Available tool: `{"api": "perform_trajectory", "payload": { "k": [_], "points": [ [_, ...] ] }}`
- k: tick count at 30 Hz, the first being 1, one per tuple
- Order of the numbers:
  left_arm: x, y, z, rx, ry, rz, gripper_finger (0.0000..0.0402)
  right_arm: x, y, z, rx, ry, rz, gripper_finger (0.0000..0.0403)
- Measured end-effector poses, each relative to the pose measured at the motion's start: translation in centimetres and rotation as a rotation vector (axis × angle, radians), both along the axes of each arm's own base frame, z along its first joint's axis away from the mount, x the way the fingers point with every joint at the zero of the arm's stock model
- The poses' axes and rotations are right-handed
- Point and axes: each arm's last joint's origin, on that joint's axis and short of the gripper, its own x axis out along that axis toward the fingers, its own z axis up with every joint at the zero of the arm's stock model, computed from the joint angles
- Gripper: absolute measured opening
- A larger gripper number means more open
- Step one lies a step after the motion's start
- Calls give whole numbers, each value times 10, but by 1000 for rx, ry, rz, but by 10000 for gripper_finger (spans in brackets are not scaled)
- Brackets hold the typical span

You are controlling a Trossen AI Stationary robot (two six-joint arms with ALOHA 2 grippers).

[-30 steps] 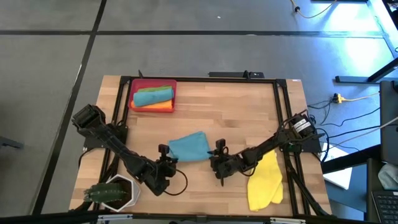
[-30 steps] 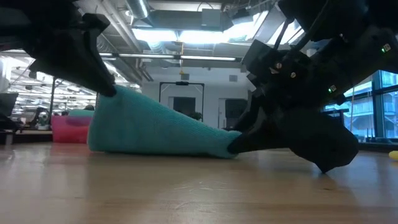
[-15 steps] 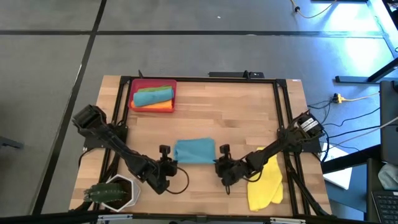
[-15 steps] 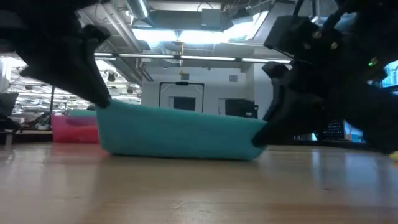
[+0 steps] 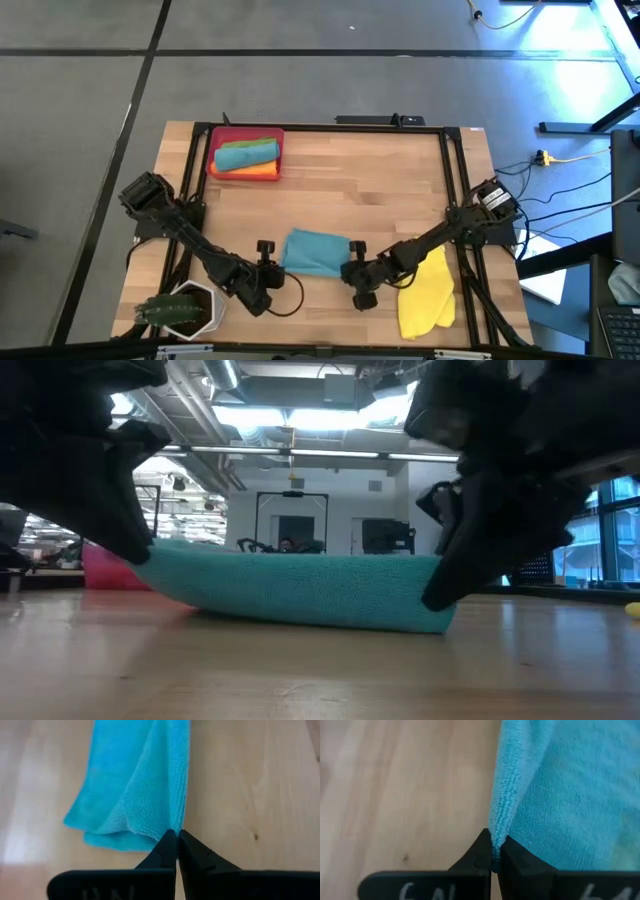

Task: Roll microfiber towels into tight, uniform cylinder then place into a basket
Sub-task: Roll the blue microfiber towel

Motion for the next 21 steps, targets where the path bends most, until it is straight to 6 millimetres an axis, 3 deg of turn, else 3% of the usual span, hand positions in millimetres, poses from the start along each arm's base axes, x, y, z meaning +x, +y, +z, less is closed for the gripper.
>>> {"api": "perform_trajectory", "payload": {
  "k": [12,21],
  "points": [
    [14,17,-4,-120,107,-40,0,9,-22,-7,196,8,19,10],
    [-3,43,-14,-364,-114,-104,0,-18,-47,-35,405,-171,-5,9]
  ]
}}
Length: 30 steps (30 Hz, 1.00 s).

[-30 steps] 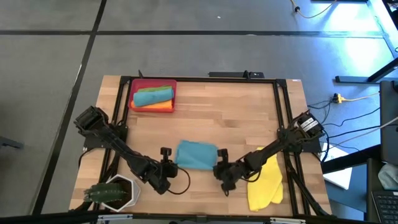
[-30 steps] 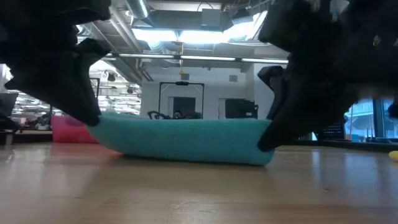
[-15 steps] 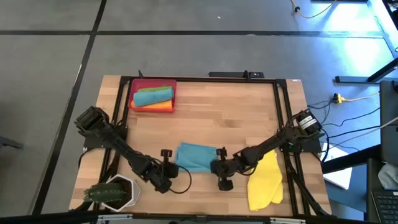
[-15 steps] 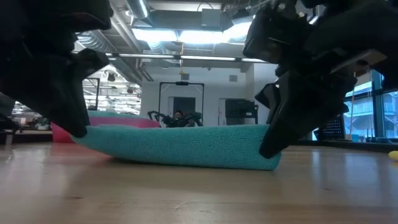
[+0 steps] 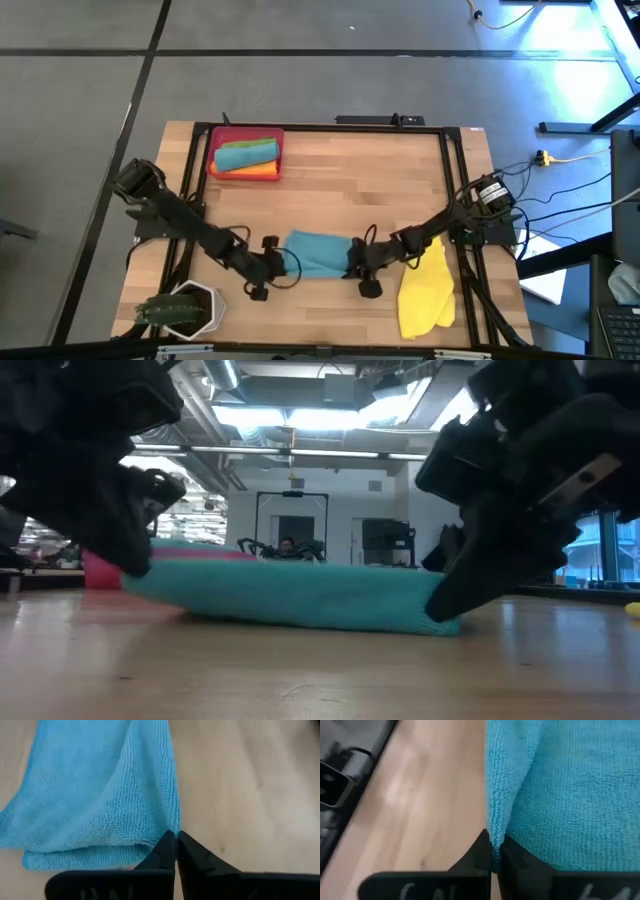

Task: Roll microfiber towels into tight, uniform cylinder then place into a basket
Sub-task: Roll the blue microfiber towel

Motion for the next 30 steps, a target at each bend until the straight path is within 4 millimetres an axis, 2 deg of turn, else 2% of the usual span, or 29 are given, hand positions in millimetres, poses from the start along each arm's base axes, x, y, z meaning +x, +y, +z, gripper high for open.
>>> {"api": "perform_trajectory", "payload": {
  "k": [3,8,15,22,27,30],
  "points": [
    [-1,6,3,-82,-37,2,0,-4,-1,0,37,-43,-7,9],
    [0,4,10,-137,-62,-17,0,-4,-1,4,106,-99,-35,9],
    [4,10,11,-242,-19,2,0,-2,-12,1,179,-23,-147,9],
    [2,23,20,-252,13,18,0,-3,-17,-2,202,50,-166,10],
    [-6,28,31,-239,-29,24,0,-4,-14,2,265,77,-119,10],
    [-14,36,29,-239,-33,67,0,-3,-14,6,287,71,-129,10]
  ]
}}
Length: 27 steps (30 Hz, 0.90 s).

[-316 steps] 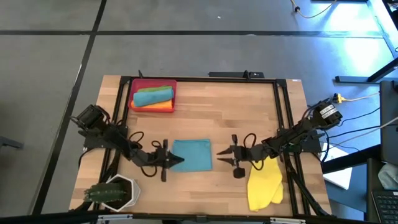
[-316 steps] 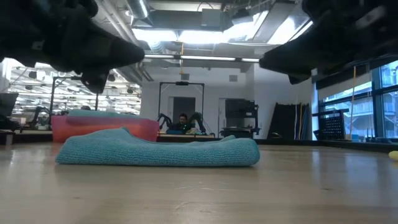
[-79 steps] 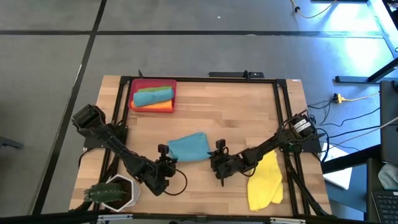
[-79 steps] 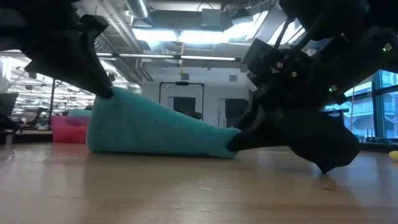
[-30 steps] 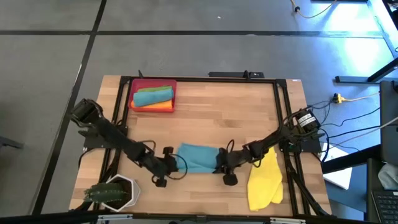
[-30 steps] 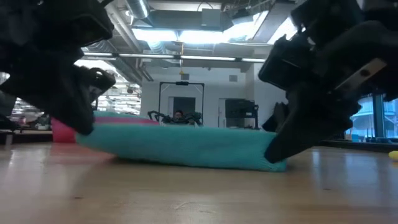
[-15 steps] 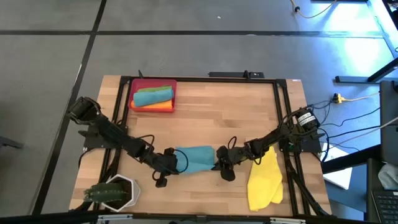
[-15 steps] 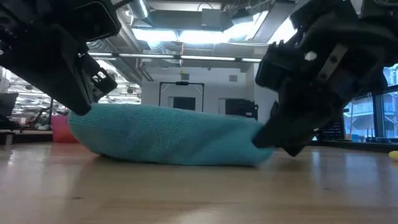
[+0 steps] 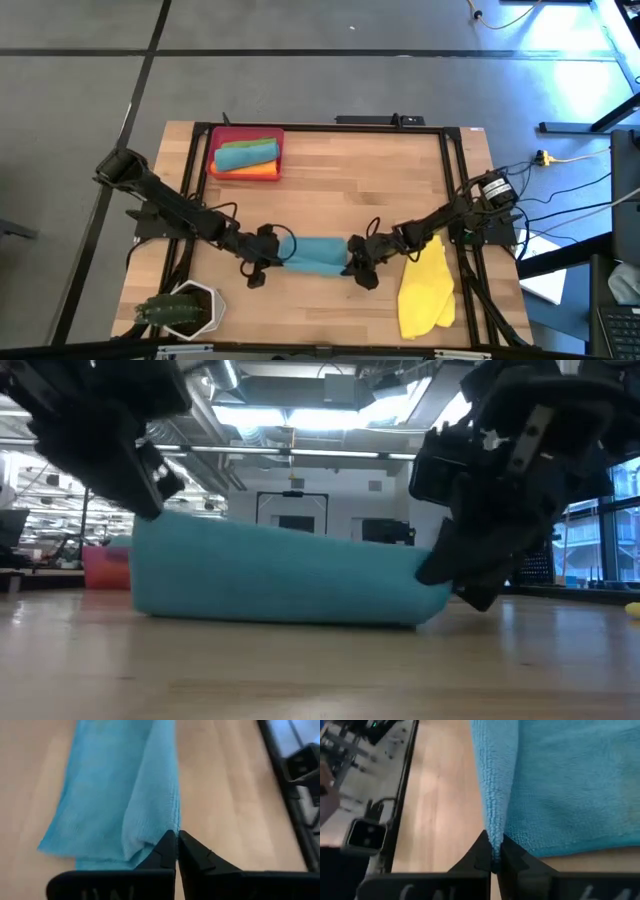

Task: Roll microfiber towels into tight, uniform cylinder then place into a basket
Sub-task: Roll the blue microfiber towel

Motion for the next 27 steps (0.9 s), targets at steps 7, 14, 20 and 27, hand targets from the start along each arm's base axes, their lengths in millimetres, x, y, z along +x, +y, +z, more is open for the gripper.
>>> {"api": "perform_trajectory", "payload": {
  "k": [7,14,20,27],
  "points": [
    [-7,21,-24,-45,92,105,0,4,-18,-6,-88,69,-162,10],
    [-14,28,-35,-21,130,127,0,6,-27,-7,-157,54,-189,13],
    [-14,27,-32,-16,114,110,0,12,-27,-2,-183,30,-196,42],
    [-23,23,-3,-5,-42,80,0,19,-25,3,-187,35,-195,51]
  ]
}}
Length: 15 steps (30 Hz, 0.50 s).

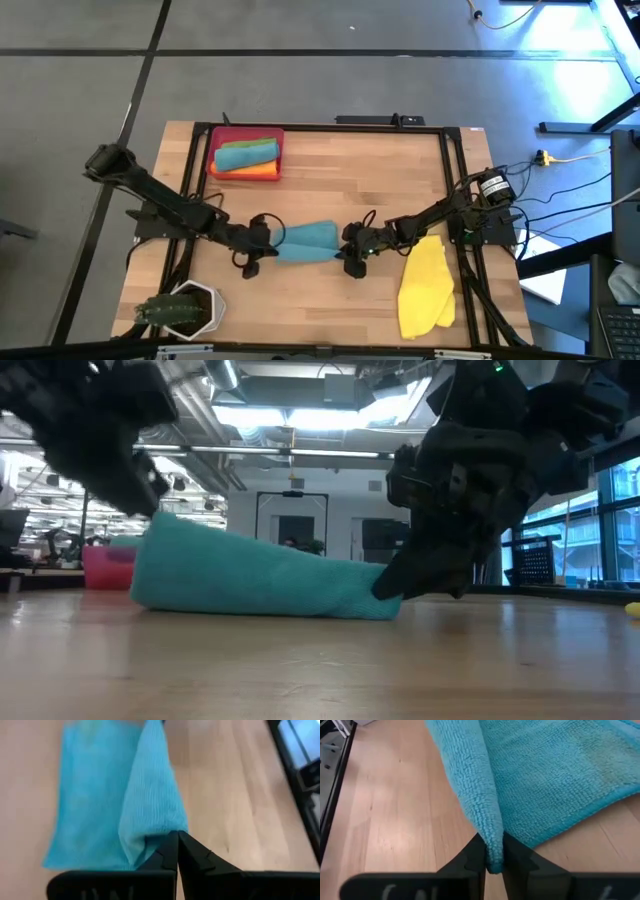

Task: Roll microfiber towels into tight, uniform cylinder then place into a basket
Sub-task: Roll the blue microfiber towel

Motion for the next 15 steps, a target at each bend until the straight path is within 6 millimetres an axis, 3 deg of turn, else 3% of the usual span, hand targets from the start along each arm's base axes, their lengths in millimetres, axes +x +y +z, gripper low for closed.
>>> {"api": "perform_trajectory", "payload": {
  "k": [9,15],
  "points": [
    [-6,-14,30,91,-267,8,0,2,0,2,5,-10,-3,52],
    [10,-26,11,119,-279,-25,0,4,-3,4,22,-37,-35,52]
  ]
}}
